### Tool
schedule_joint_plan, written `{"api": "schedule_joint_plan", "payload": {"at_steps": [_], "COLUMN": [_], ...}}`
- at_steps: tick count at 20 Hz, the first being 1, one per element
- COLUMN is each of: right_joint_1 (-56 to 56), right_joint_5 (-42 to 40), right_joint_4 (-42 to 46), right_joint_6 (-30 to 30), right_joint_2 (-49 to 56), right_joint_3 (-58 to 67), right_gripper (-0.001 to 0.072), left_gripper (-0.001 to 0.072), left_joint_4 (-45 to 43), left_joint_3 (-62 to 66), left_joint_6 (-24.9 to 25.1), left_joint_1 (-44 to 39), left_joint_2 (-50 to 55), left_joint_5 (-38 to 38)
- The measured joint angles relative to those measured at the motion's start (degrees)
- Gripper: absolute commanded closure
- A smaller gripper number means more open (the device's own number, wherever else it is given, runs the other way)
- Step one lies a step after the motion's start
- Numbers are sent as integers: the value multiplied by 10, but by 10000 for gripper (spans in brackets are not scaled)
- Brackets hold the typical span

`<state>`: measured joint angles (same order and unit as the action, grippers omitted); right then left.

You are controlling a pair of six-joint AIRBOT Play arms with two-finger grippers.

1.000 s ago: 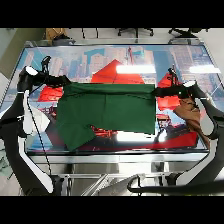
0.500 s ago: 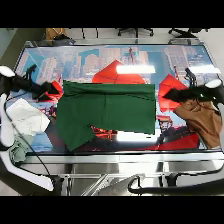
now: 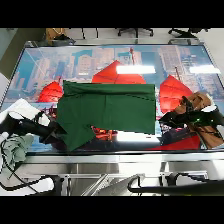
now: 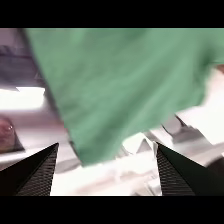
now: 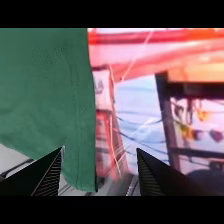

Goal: Fold the shirts.

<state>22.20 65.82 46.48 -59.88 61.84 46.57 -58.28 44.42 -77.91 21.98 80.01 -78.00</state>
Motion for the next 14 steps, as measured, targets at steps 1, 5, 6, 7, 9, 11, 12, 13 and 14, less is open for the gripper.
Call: {"api": "schedule_joint_plan", "payload": {"at_steps": [1,5,6,7,9,11,12,13,14], "right_joint_1": [-5,-32,-39,-46,-59,-70,-75,-78,-81], "right_joint_5": [-2,-5,-6,-10,-19,-28,-37,-39,-40], "right_joint_4": [-1,-16,-16,-21,-30,-60,-68,-74,-80], "right_joint_6": [0,0,0,0,1,13,24,31,42], "right_joint_2": [5,27,32,40,55,70,76,81,82], "right_joint_3": [-5,-14,-15,-16,-16,-18,-18,-19,-17], "right_gripper": [189,188,189,193,287,453,674,688,688], "left_gripper": [52,639,691,691,691,692,693,693,694], "left_joint_4": [12,65,62,64,76,80,81,84,85], "left_joint_3": [-24,-56,-51,-43,-20,5,19,32,45], "left_joint_6": [5,37,43,46,52,55,56,57,57], "left_joint_1": [-10,-52,-60,-68,-81,-93,-98,-103,-108], "left_joint_2": [-5,-13,-13,-14,-15,-18,-23,-31,-45], "left_joint_5": [27,130,148,157,150,135,124,115,102]}}
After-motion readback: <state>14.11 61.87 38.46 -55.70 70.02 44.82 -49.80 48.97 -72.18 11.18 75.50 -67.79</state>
